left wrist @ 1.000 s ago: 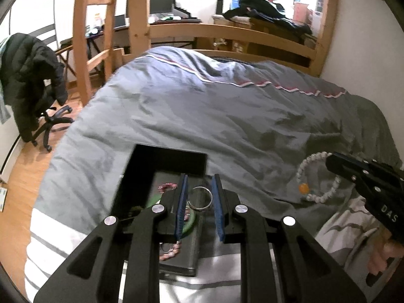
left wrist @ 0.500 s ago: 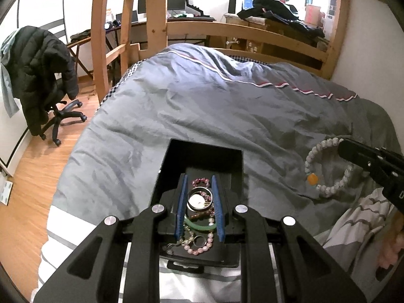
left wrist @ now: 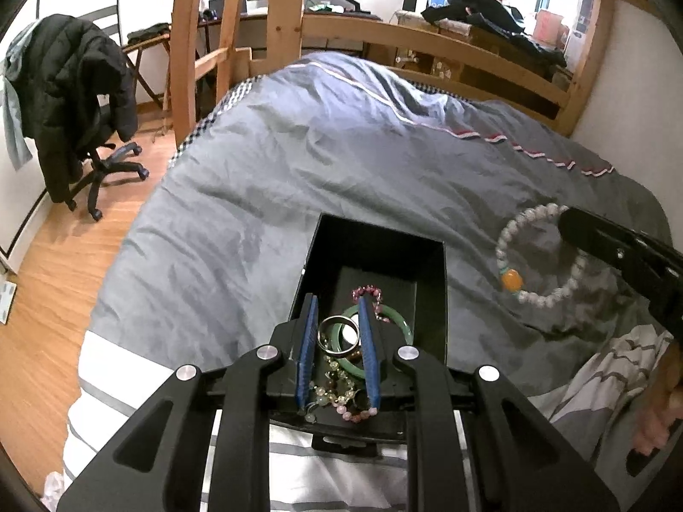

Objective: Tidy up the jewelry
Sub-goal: 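Lower the white-bead bracelet into the box and open both tools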

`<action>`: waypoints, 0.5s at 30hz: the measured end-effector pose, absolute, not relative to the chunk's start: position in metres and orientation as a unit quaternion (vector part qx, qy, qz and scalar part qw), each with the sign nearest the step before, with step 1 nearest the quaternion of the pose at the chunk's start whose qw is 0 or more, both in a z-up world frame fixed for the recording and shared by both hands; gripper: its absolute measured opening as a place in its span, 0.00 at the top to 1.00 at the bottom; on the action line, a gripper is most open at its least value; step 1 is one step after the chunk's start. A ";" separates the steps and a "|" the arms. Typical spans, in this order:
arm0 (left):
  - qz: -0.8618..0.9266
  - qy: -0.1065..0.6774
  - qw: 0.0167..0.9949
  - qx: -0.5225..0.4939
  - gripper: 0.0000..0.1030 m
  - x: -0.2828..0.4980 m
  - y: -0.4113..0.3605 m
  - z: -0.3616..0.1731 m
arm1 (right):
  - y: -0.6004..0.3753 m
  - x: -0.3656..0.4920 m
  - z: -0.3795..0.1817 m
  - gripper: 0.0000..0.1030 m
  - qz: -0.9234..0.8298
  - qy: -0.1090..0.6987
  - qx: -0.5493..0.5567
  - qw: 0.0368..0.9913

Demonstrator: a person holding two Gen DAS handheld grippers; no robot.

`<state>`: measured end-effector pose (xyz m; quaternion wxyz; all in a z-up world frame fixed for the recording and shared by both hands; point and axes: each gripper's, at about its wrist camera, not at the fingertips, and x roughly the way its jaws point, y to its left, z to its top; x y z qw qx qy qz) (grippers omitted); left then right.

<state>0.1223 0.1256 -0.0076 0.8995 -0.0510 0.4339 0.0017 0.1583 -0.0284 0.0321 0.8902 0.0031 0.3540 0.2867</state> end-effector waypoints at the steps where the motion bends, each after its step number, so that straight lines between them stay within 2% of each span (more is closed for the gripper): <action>1: 0.001 0.437 0.898 -0.050 0.81 0.124 0.125 -0.010 | -0.024 0.160 0.029 0.91 0.291 0.357 0.003 0.888; 13: 0.004 0.470 0.881 -0.050 0.81 0.130 0.129 -0.032 | 0.015 0.174 -0.012 0.91 0.325 0.402 -0.001 0.856; 15: 0.005 0.473 0.880 -0.049 0.76 0.130 0.128 -0.033 | 0.015 0.175 -0.013 0.91 0.329 0.405 -0.001 0.853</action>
